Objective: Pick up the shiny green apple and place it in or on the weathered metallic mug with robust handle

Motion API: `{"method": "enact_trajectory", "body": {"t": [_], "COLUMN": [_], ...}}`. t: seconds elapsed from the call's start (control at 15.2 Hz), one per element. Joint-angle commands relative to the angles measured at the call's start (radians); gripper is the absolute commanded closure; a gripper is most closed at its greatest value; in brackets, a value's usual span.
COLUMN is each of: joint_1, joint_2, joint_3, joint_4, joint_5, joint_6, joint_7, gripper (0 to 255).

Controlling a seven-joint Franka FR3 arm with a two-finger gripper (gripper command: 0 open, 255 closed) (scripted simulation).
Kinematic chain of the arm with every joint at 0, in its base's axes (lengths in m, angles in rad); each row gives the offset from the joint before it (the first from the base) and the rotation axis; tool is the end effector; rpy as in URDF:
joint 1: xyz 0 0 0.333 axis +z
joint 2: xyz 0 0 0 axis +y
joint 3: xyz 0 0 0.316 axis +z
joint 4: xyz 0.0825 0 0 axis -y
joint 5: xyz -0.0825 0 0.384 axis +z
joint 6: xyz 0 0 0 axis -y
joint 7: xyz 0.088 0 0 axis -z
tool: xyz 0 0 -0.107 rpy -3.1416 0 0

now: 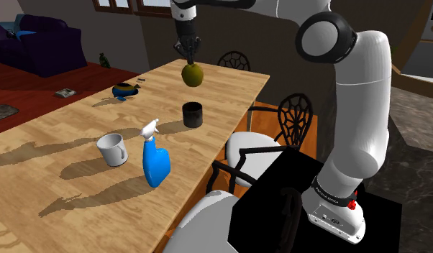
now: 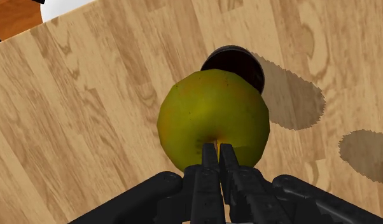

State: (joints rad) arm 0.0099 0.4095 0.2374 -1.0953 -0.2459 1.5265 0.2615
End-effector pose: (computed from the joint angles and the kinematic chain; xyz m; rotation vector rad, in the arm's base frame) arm 0.6611 0.1001 0.5991 2.9994 -0.0742 0.1006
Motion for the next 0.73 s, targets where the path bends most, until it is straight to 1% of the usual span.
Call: {"method": "enact_trajectory", "body": {"t": [0.0,0.66], "joint_1": [-0.007,-0.025], "joint_2": [-0.019,-0.057], "joint_3": [0.001,0.0], "joint_4": [-0.059,-0.251], "joint_5": [0.004,0.011], "joint_6": [0.04,0.194], "joint_7": [0.006,0.026], "gripper": [255,255]}}
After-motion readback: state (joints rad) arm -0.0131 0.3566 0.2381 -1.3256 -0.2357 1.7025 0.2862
